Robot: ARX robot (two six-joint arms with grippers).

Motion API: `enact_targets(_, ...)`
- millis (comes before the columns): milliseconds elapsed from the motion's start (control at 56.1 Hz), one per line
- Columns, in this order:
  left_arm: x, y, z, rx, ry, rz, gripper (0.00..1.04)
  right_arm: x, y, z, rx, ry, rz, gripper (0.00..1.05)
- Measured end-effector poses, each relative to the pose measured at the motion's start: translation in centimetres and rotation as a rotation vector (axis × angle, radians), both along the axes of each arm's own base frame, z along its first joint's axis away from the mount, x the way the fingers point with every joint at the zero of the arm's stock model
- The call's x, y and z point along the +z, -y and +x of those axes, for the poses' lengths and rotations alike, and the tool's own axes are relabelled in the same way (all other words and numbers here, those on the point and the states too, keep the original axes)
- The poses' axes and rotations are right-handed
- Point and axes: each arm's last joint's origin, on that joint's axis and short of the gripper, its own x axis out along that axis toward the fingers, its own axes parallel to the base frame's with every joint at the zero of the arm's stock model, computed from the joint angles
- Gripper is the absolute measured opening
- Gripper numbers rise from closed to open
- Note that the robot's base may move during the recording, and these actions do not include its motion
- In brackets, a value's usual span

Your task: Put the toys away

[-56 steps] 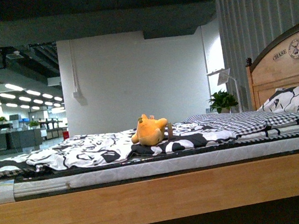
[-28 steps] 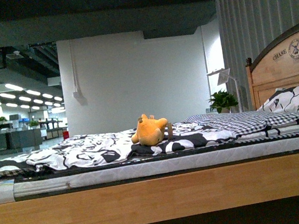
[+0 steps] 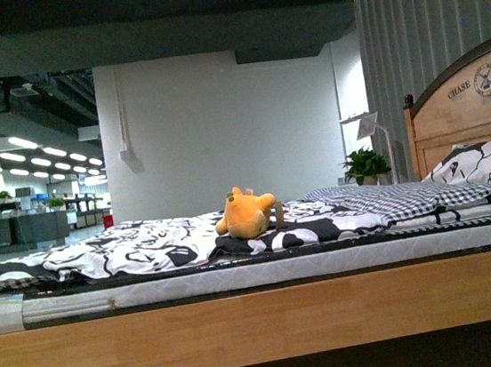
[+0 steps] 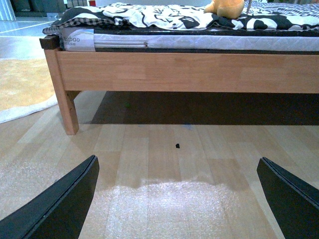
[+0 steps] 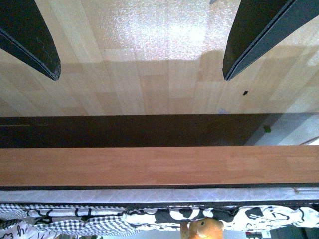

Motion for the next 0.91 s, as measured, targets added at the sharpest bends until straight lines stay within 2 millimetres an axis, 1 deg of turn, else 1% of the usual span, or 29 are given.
enact_targets(909,0.00,0.00,0.00,0.000,0.000,0.000,0.98,0.00,0.00,0.00,0.000,0.000,0.000,0.98)
